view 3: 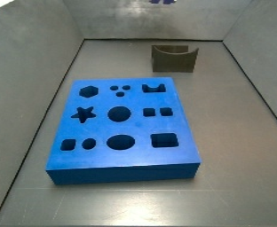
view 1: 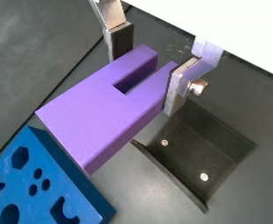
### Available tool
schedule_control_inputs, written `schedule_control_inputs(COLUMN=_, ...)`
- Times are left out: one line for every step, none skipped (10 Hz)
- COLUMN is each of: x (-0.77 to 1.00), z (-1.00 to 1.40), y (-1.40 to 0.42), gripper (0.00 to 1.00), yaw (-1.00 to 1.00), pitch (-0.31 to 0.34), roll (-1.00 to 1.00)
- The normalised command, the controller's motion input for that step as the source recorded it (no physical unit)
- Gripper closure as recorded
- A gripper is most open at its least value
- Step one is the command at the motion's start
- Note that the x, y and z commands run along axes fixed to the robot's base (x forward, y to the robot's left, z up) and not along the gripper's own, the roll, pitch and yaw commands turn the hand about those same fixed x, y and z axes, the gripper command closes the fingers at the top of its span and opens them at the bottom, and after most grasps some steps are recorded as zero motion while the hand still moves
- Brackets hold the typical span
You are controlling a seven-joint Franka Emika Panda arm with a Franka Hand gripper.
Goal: Pick up the double-square object. Move up. Place the double-square object on the fixture. Regrasp the double-square object. Move to above the board. Insert the double-square object.
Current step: Place the double-square object on the fixture.
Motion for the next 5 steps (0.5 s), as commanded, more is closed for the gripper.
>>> schedule_control_inputs(x=0.60, z=-0.01, y=0.03, gripper=1.00, yaw=-0.04, pitch=0.083, roll=-0.16)
schedule_control_inputs(x=0.53, z=-0.01, y=0.03, gripper=1.00, yaw=-0.03, pitch=0.094, roll=-0.15)
schedule_control_inputs(x=0.49, z=-0.01, y=0.03, gripper=1.00, yaw=-0.03, pitch=0.102, roll=-0.15)
schedule_control_inputs(x=0.40, z=0.00, y=0.03, gripper=1.00, yaw=-0.03, pitch=0.120, roll=-0.14)
schedule_control_inputs(x=0.34, z=0.00, y=0.03, gripper=1.00, yaw=-0.03, pitch=0.127, roll=-0.14)
